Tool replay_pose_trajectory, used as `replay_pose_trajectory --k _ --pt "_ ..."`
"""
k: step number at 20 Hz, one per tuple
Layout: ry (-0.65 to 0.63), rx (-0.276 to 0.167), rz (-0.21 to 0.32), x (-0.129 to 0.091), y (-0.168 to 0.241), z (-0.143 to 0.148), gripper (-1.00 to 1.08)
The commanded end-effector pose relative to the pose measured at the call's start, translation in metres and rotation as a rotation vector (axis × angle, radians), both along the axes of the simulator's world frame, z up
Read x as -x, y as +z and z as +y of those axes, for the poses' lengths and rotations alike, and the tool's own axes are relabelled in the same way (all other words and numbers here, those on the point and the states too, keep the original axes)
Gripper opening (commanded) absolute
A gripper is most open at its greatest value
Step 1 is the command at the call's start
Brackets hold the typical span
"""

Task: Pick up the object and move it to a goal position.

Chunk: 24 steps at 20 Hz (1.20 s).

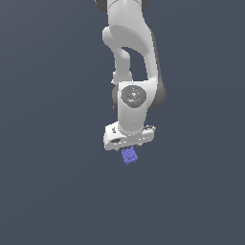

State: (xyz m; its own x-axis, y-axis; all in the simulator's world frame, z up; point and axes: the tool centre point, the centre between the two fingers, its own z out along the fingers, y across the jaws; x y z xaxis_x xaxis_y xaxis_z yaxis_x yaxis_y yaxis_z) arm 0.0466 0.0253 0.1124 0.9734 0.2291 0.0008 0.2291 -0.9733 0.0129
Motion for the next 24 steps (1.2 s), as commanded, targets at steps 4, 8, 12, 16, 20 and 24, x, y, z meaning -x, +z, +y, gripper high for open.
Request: replay_pose_trajectory --k 4,8,12,16,20,24 --pt "0.053 -0.01 0.003 -0.006 -0.018 0.008 1.0" --pt "0.063 -0.012 0.004 -0.007 -0.022 0.01 1.0" --pt "0.059 -0.011 0.005 -0.007 -0.024 0.009 1.0" --pt "0.061 -0.012 0.005 -0.006 -0.039 0.01 1.0" --pt "0.062 -0.012 0.004 -0.006 -0.061 0.01 1.0" --pt "0.063 -0.012 0.004 -0.006 -0.071 0.01 1.0"
